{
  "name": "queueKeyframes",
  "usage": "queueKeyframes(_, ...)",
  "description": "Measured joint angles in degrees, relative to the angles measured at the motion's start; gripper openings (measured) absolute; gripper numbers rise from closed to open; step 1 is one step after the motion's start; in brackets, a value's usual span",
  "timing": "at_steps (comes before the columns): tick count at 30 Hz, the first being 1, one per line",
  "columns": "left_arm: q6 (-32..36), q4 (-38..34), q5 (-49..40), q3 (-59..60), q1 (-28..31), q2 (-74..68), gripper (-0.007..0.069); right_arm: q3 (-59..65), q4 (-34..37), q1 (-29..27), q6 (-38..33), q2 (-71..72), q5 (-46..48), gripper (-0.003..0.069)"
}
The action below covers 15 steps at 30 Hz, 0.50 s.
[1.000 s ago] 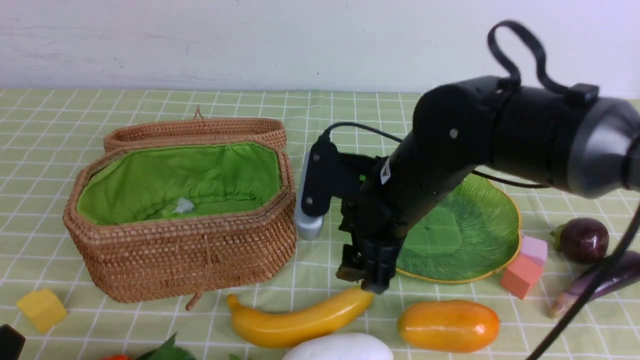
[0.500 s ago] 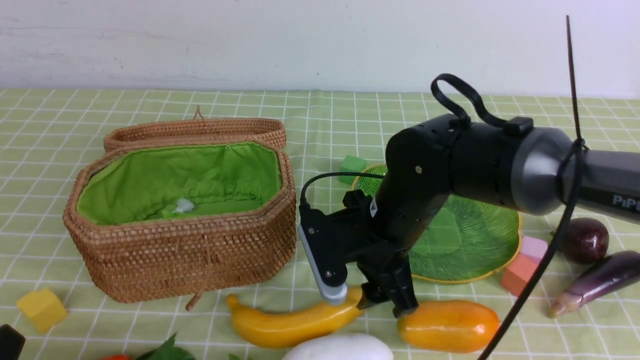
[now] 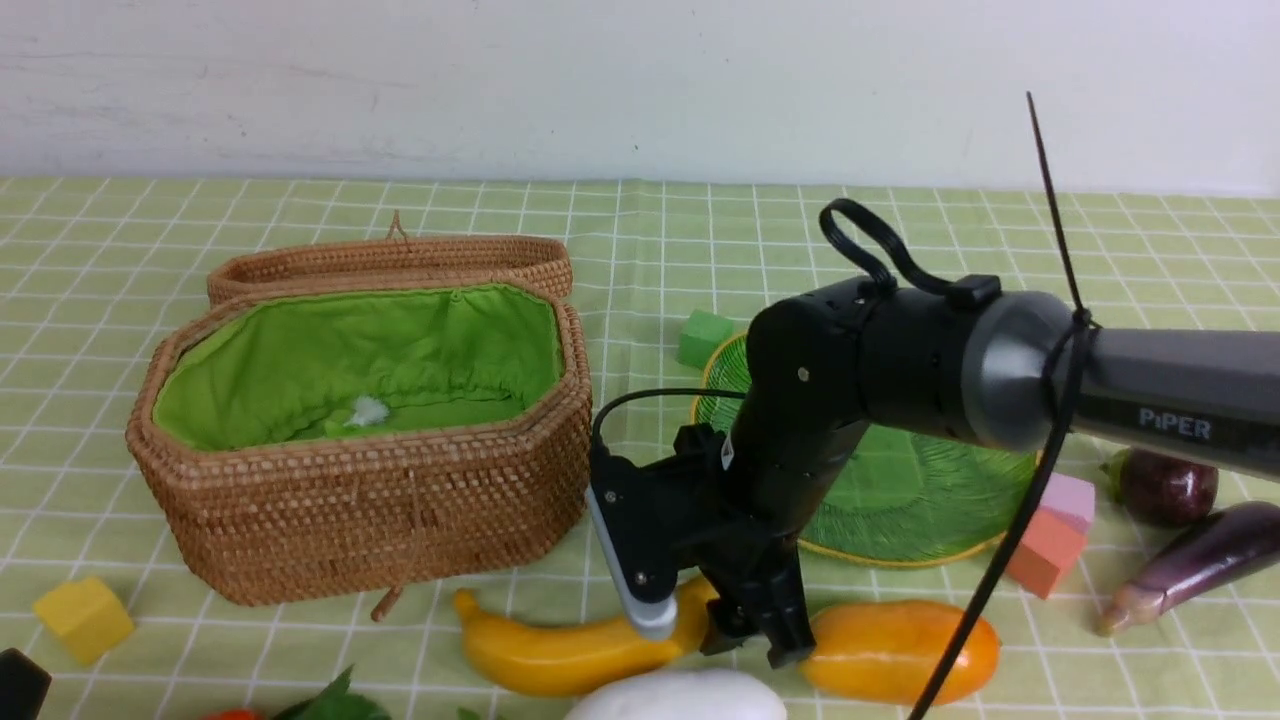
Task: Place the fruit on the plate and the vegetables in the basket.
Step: Use the right arm to grab a banana and put it into the right plate
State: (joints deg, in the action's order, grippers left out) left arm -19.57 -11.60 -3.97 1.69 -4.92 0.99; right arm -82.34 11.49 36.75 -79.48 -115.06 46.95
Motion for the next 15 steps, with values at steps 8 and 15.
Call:
queueKeyframes(8,0.0,0.0,0.0,0.0,0.0,0.0,0.0239,0.0,-0.1,0.0,-0.1,-1.0,0.2,0.0320)
queueKeyframes(15,0.0,0.0,0.0,0.0,0.0,0.0,0.0239,0.0,-0.1,0.0,-0.3,0.4,0.6,0.0321)
